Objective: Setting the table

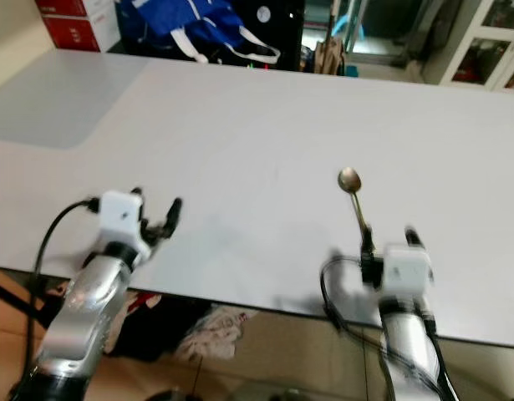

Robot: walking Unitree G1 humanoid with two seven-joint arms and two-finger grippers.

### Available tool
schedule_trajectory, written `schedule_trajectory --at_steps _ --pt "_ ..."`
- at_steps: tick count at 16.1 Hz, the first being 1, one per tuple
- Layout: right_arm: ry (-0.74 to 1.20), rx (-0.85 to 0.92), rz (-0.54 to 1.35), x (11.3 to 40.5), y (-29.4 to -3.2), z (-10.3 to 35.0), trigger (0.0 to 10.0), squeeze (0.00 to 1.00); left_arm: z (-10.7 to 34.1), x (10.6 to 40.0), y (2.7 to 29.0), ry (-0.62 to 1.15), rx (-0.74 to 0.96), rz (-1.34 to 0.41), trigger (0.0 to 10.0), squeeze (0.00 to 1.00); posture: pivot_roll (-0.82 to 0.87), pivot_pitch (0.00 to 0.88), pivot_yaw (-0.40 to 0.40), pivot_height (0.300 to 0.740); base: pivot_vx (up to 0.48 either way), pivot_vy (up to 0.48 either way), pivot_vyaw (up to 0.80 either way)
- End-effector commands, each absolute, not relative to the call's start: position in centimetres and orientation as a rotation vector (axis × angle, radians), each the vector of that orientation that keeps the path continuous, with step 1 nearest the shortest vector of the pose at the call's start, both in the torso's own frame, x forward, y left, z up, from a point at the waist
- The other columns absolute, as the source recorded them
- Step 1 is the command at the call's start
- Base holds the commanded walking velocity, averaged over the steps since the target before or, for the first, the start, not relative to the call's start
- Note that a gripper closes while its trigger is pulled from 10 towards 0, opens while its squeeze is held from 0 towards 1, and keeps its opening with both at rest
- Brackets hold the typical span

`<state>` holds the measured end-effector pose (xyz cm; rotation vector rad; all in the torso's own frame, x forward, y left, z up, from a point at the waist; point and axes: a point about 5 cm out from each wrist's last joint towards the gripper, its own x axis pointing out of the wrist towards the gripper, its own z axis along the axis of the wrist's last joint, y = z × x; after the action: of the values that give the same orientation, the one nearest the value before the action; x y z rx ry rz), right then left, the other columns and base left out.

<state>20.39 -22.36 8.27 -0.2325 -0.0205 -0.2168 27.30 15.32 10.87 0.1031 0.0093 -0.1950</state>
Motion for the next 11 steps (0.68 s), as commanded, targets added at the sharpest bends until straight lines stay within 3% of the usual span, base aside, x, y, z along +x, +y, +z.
schedule_trajectory --at_steps 1,5,11 --pt "-0.019 -0.214 -0.240 19.6 -22.9 8.6 10.0 0.00 11.4 26.7 15.5 -0.001 0.101 -0.231 10.0 0.00 -0.06 0.028 0.029 0.740 0.000 0.000 0.00" --pt "-0.016 -0.194 -0.231 20.4 -22.6 8.5 10.0 0.00 12.4 27.2 12.9 -0.018 0.047 -0.316 10.0 0.00 -0.06 0.027 0.029 0.740 0.000 0.000 0.00" --pt "0.001 -0.157 -0.214 22.1 -22.3 8.5 10.0 0.00 13.1 28.4 12.0 0.005 -0.016 -0.352 10.0 0.00 -0.06 0.015 0.039 0.740 0.000 0.000 0.00"
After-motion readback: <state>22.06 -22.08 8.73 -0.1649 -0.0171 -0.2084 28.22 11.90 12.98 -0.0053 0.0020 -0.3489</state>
